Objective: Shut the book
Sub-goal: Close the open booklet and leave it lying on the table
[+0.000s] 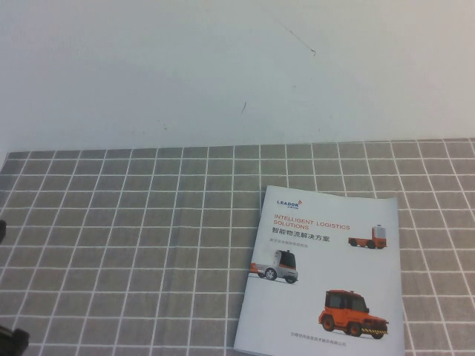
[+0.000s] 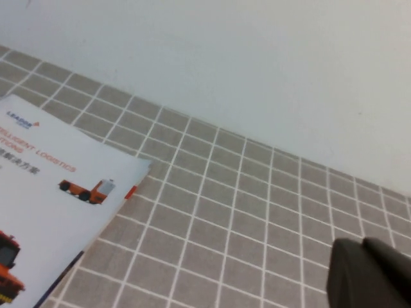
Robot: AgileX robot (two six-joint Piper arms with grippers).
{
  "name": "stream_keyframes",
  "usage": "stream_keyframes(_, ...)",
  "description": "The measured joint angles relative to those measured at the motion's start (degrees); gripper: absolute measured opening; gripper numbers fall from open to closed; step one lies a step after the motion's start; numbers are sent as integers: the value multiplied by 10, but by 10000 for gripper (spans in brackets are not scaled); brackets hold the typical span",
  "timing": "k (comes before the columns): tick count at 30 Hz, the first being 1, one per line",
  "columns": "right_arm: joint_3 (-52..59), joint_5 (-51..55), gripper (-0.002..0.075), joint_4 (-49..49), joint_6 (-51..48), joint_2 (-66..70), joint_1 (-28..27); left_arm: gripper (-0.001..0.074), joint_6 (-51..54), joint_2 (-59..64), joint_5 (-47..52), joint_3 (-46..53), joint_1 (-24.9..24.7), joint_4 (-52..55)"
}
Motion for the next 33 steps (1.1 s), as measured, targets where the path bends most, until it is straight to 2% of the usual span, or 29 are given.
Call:
stream_keyframes(6, 68, -7, -3, 98, -80, -50, 0, -3, 110, -14, 10, 21, -11, -116)
stream_keyframes(10, 85, 9, -3, 141, -97, -61, 0, -3, 147, -14, 20, 23, -11, -173)
stream_keyframes(33, 87, 36, -3, 152, -103, -61, 5, -3, 151, -14, 26, 23, -11, -193)
